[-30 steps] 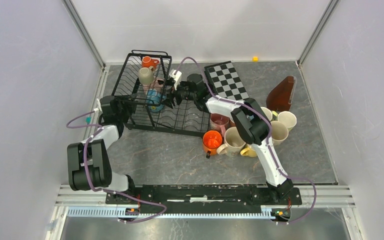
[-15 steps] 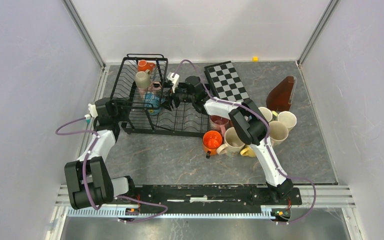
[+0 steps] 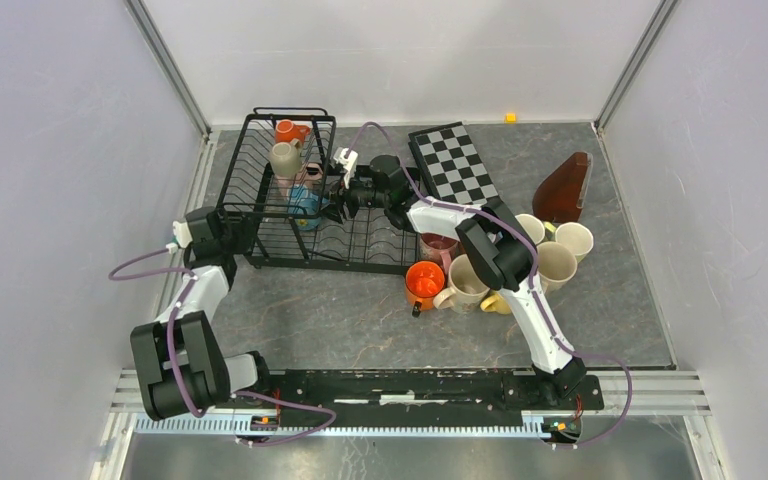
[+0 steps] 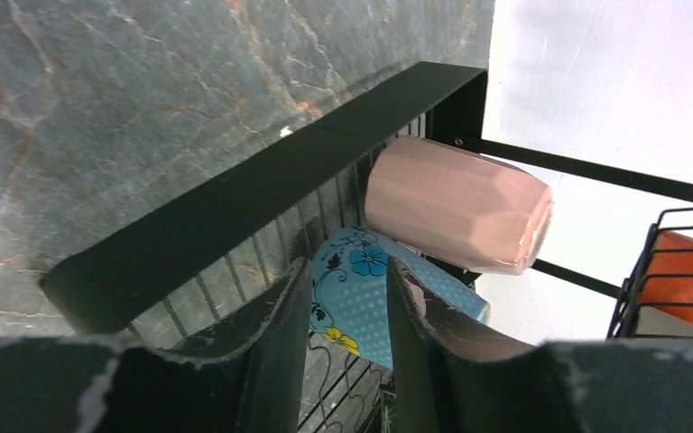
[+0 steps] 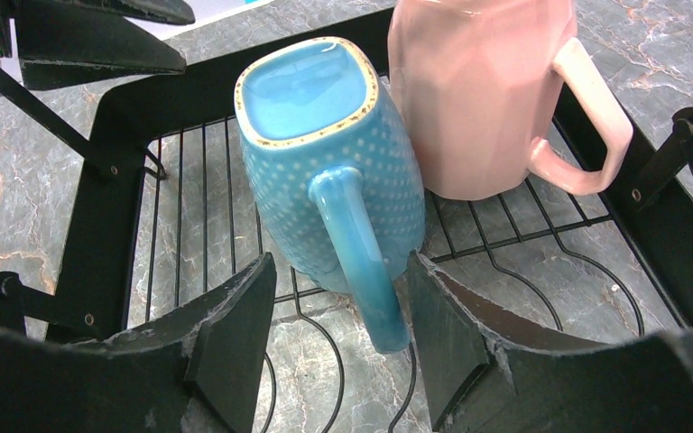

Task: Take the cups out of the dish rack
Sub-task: Unload the cup from the dish rack.

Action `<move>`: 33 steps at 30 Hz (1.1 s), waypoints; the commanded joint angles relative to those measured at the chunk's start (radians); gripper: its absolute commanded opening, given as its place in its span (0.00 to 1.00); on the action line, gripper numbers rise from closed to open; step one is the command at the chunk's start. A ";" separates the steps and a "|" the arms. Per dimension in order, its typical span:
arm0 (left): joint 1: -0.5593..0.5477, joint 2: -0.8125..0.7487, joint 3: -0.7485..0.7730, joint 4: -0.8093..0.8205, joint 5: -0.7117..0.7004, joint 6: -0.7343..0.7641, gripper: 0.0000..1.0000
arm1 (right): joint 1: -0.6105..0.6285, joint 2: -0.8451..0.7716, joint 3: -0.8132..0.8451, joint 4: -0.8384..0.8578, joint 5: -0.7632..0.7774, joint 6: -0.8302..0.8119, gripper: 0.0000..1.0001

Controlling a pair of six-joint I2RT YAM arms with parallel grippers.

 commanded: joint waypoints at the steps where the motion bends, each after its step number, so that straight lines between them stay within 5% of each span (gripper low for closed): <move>1: 0.037 -0.010 -0.020 0.032 0.011 0.031 0.41 | 0.010 0.011 -0.002 0.050 -0.014 -0.002 0.62; 10: 0.062 -0.074 -0.007 -0.044 -0.006 0.051 0.40 | 0.014 0.042 0.029 0.061 -0.012 0.012 0.60; 29: 0.067 -0.246 0.052 -0.296 -0.108 0.084 0.46 | 0.017 -0.052 -0.095 0.139 0.064 0.023 0.00; 33: 0.068 -0.280 0.073 -0.356 -0.146 0.096 0.55 | 0.016 -0.097 -0.140 0.136 0.103 0.017 0.00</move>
